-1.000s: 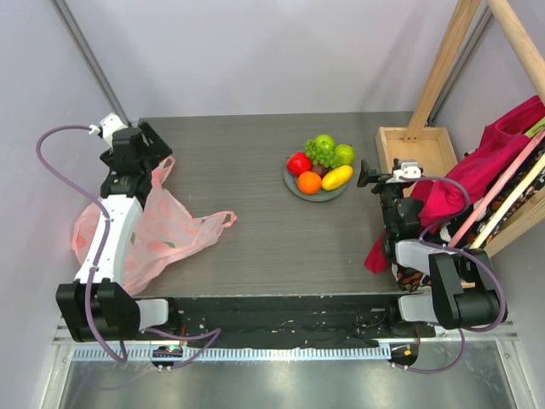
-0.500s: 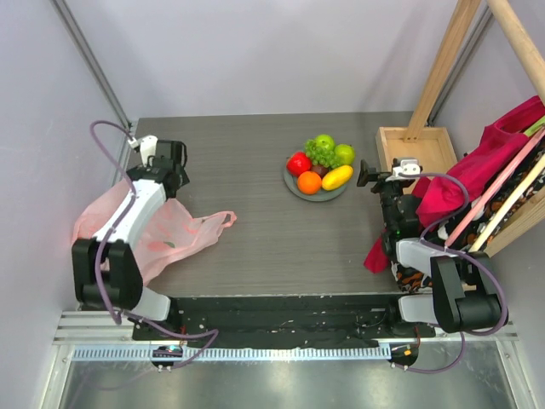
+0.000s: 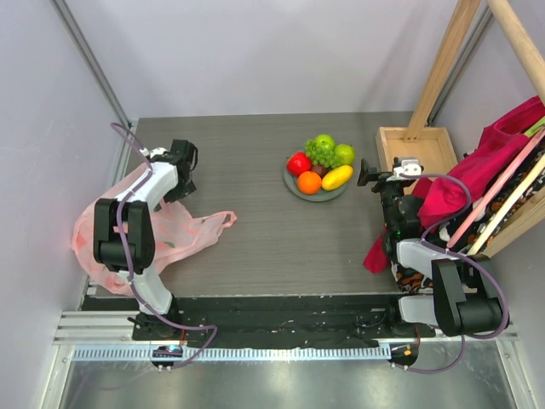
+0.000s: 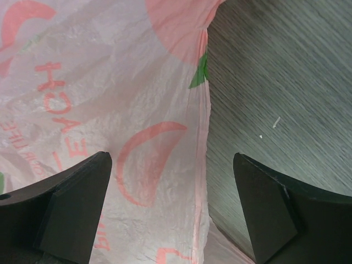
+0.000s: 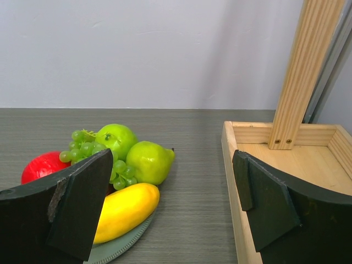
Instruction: Place the fruits into the plastic bag
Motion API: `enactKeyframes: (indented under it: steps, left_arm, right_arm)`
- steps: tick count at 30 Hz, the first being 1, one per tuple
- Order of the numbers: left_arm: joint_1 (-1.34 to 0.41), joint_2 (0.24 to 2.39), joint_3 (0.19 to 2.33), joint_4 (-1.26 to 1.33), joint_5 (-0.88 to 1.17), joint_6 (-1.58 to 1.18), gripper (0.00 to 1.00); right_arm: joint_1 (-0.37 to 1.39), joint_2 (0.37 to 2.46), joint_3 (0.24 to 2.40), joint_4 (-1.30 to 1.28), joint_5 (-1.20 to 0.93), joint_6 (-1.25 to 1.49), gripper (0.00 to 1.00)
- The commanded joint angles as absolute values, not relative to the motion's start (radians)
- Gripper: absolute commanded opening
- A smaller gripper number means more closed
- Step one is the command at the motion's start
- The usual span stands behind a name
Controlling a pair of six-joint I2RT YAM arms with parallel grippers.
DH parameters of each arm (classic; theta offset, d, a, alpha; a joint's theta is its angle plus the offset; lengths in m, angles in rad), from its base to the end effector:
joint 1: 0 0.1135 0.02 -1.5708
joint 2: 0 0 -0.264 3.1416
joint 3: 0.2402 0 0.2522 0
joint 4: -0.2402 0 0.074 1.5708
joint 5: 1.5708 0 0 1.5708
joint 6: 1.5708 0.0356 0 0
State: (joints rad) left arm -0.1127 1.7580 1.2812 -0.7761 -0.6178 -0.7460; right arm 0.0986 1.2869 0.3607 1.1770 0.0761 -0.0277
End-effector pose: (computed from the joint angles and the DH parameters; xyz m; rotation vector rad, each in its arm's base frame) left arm 0.3466 -0.0185 0.2159 -0.9163 2.3782 0.5687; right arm 0.2463 0.0216 0.2344 -0.0187 1.3206 0.0101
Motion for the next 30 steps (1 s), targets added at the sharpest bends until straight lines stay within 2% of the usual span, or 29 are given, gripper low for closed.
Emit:
enactKeyframes:
  steps: [1,3,4,6,7,10,11,17,23,30]
  left_arm:
    - [-0.109,1.787,1.302,-0.766,-0.582,-0.788,0.87]
    - [-0.109,1.798,1.296,-0.756,-0.566,-0.792,0.78]
    - [-0.109,1.804,1.296,-0.747,-0.555,-0.793,0.67]
    - [-0.109,1.813,1.296,-0.742,-0.546,-0.793,0.54]
    - [-0.109,1.822,1.301,-0.742,-0.542,-0.792,0.36]
    - [-0.109,1.824,1.299,-0.744,-0.534,-0.792,0.05]
    - [-0.109,1.816,1.296,-0.739,-0.526,-0.792,0.0]
    - [-0.109,1.755,1.249,-0.658,-0.489,-0.746,0.0]
    - [-0.109,1.6,1.175,-0.47,-0.37,-0.62,0.0]
    - [-0.109,1.537,1.219,-0.413,-0.223,-0.522,0.0]
  right_arm:
    - [0.103,1.264,0.357,1.215,0.063,-0.04,1.0]
    - [0.103,1.269,0.357,1.212,0.048,-0.055,1.0]
    - [0.106,1.269,0.363,1.2,0.037,-0.067,1.0]
    - [0.118,1.269,0.374,1.171,0.014,-0.124,1.0]
    - [0.133,1.266,0.38,1.142,0.014,-0.138,1.0]
    - [0.153,1.258,0.382,1.134,0.012,-0.152,1.0]
    - [0.169,1.256,0.382,1.132,0.014,-0.153,1.0]
    - [0.239,1.239,0.4,1.059,-0.035,-0.233,1.0]
    - [0.313,1.218,0.422,0.986,-0.046,-0.305,1.0]
    - [0.391,1.154,0.495,0.813,-0.043,-0.341,1.0]
